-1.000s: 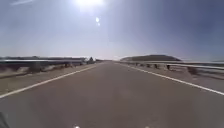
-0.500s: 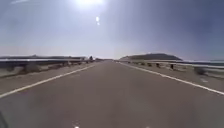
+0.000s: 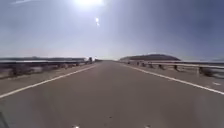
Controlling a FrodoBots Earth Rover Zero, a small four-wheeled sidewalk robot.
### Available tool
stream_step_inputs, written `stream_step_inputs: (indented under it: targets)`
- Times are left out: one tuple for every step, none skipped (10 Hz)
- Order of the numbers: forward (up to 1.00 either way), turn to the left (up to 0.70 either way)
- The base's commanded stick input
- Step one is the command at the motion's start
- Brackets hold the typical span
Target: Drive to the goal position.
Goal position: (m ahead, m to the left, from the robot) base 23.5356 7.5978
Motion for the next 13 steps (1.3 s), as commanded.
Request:
stream_step_inputs:
  targets:
    - [1.0, 0.0]
    - [1.0, 0.0]
    - [1.0, 0.0]
    - [1.0, 0.0]
    - [1.0, 0.0]
    - [1.0, 0.0]
    - [1.0, 0.0]
    - [1.0, 0.0]
    - [1.0, 0.0]
    - [1.0, 0.0]
    - [1.0, 0.0]
    - [1.0, 0.0]
    - [1.0, 0.0]
